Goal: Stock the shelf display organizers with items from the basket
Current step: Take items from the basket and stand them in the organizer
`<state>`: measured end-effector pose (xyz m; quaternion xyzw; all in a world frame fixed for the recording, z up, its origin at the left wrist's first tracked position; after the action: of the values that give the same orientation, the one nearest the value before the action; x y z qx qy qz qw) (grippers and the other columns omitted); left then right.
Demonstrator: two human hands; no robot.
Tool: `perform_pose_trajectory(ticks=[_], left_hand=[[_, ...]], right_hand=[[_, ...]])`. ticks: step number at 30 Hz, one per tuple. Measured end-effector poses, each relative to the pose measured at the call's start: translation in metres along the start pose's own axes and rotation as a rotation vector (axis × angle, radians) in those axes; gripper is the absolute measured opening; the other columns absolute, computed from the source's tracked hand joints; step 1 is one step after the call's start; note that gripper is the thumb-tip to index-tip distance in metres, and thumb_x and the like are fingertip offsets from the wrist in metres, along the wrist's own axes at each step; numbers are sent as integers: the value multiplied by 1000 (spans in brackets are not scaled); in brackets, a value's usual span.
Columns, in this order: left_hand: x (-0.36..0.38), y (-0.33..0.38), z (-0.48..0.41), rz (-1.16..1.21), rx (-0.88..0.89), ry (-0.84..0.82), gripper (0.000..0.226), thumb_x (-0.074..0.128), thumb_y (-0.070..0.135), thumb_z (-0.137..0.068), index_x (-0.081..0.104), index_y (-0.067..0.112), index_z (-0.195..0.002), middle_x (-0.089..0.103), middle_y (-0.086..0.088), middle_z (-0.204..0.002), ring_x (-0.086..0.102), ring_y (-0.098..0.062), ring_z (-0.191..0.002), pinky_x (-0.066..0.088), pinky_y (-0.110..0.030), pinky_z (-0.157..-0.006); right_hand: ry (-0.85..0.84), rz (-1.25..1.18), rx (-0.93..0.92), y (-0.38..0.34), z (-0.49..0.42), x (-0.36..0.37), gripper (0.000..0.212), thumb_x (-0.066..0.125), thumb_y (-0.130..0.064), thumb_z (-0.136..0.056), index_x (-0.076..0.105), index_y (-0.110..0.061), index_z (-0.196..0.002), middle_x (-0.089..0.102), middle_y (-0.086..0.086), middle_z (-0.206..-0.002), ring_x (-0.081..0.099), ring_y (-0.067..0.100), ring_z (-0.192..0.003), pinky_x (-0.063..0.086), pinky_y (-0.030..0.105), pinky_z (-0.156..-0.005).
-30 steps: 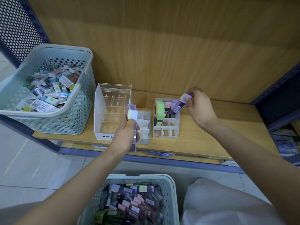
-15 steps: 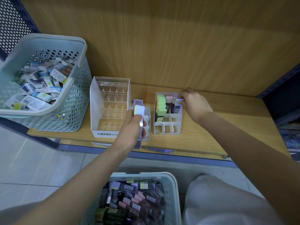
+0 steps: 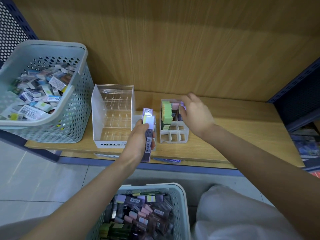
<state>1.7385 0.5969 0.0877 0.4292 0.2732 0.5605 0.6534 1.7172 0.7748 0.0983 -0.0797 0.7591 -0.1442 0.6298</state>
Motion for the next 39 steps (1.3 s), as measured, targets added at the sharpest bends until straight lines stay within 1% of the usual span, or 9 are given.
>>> perform_pose_trajectory(ticks=[3,6,12,18,23,28,31,35,39], left_hand=[[3,-2,4,63,-33,-7,30,27,21,-101,52,8,-112,48,-3,-64,43,-12,-44,40,-18,-43],[9,-1,9,93,-41,-10,34,26,23,-101,56,9,-90,52,0,-51,44,-10,-38,40,-19,-43],[19,-1,22,80,-4,-40,25,30,22,-102,53,21,-92,49,-2,-61,45,-13,-44,38,-25,-49],[23,2,30,54,131,-11,20,36,22,-102,55,26,-102,56,4,-65,47,-11,-53,43,-18,-47],[21,3,29,-77,183,-39,22,34,26,-102,54,34,-98,61,4,-75,51,-13,-59,45,-20,-56],[5,1,17,-263,202,32,20,32,12,-101,46,25,-106,54,1,-89,47,-11,-66,43,-14,-58],[2,-6,12,-407,253,-1,25,34,11,-101,41,33,-110,52,-5,-97,50,-10,-67,42,-15,-56],[4,-10,7,-353,277,-31,23,42,7,-98,45,28,-106,58,3,-84,54,-11,-57,42,-11,-48],[0,-14,0,-336,239,-9,22,49,7,-95,41,26,-87,63,3,-85,55,-6,-48,45,-17,-48]], right_hand=[[78,-348,-85,-28,11,-20,29,44,-1,-93,58,-10,-116,51,1,-112,54,11,-96,47,27,-85],[-60,-528,-154,-55,25,-29,40,47,6,-85,61,-13,-117,45,-2,-108,53,8,-92,45,11,-80],[-265,-399,-224,-66,40,-23,38,69,-11,-82,63,-16,-119,42,-5,-117,46,5,-101,31,-2,-81],[-197,-557,-39,-61,47,-29,45,70,-5,-80,56,-13,-122,47,-4,-112,51,6,-95,45,4,-73],[-218,-562,57,-47,43,-33,31,82,-14,-68,59,-22,-86,57,-16,-80,58,8,-80,43,7,-68],[-40,-758,218,-6,25,-56,25,72,-6,-79,53,-23,-81,68,5,-89,66,11,-66,51,22,-60],[141,-592,250,19,18,-65,12,63,-5,-87,56,-14,-92,66,6,-83,60,-4,-57,47,10,-57],[62,-408,218,30,13,-44,8,59,-8,-89,61,-11,-96,68,7,-82,65,20,-75,53,40,-78],[-13,-248,153,34,5,-24,11,56,-10,-91,62,-12,-99,65,6,-91,60,24,-85,49,37,-77]])
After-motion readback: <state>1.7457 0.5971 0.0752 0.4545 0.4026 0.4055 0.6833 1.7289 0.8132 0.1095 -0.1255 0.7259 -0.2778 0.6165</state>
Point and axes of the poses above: each hand's wrist, its own z-axis away from the middle knuckle, its own x-axis out of the palm, y = z × x, the point moved 4 cm from there along -z, towards the middle knuckle
